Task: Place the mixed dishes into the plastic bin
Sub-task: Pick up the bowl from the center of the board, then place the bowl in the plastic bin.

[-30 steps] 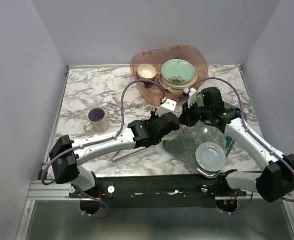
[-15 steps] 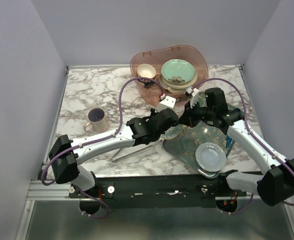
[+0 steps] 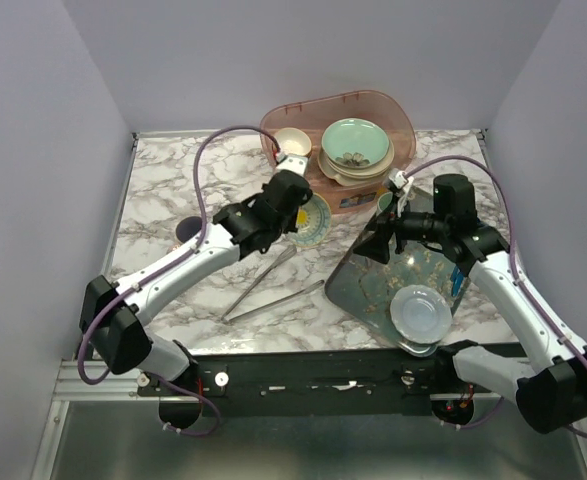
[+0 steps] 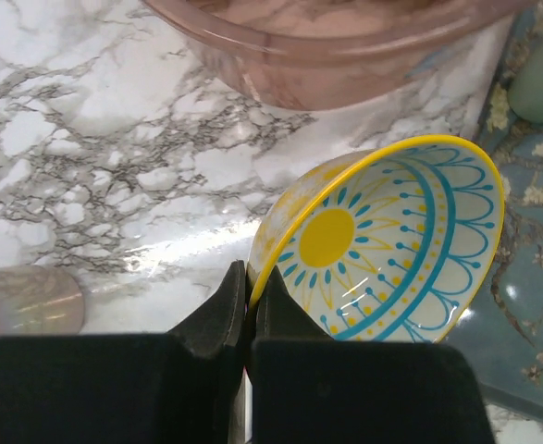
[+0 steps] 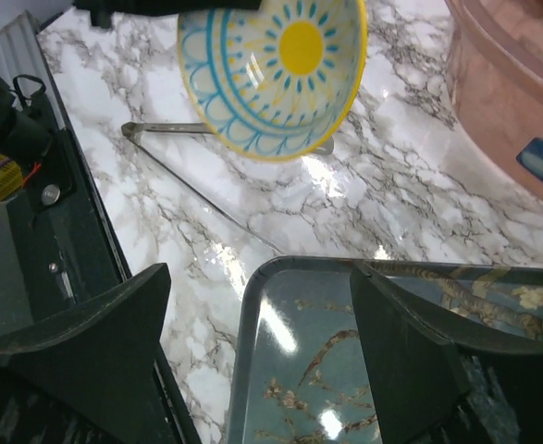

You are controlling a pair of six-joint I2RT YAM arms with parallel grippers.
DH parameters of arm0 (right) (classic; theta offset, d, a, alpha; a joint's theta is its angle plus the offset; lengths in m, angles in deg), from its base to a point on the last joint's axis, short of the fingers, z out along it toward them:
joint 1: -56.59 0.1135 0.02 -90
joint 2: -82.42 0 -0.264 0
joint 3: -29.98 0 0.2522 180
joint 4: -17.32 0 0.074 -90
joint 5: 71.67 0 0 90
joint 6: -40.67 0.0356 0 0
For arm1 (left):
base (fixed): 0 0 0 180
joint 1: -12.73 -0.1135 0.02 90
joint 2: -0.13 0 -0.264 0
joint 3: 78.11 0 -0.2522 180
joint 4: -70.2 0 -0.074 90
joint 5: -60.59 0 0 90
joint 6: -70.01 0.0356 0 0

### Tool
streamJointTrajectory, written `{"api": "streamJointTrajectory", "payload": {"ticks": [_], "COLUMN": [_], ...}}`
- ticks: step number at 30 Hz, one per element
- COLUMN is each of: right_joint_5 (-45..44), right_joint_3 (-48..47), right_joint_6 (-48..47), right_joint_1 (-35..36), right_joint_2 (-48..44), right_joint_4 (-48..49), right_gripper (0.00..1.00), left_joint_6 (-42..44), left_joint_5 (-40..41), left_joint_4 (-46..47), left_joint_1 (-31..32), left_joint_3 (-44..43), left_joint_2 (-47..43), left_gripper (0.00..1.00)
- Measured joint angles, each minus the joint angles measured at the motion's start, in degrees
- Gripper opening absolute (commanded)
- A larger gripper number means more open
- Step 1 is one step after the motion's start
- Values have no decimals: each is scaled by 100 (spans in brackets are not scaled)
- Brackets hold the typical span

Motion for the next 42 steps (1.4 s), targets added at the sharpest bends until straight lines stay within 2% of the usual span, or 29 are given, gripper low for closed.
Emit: {"api": "streamJointTrajectory", "payload": {"ticks": [6,11,16,17,24,42], "right_joint_5": [365,551,647,651,669,671], "right_joint_3": [0,2,4,4,24,39], "right_joint_6": [-76,-118,-155,-160,-162,-164], "right_joint_1": [-210,-291,-299,-299,-337,-413], "right_joint_2": [-317,-380,-391,-400,-468,-466], "right_joint_4": [0,0,-2,0,-2,-2], "right_gripper": [88,88,88,88,88,88], "left_joint_6": [83,-50,-310,-387,-564,-590], "left_joint_5": [-632,-1169,-1469,-1508,-1451,-1056], "left_joint_4": [-87,2,-79,-133,-549,-236], "left_joint_1": [-907,-1633,-2076,-2164,-2284,-2485], "left_joint_3": [-767,-2111,-3591,-4074,-5838,-6255], "left_joint_2": [20,621,1749,2192,3803,5016], "left_gripper": [0,0,0,0,0,0]}}
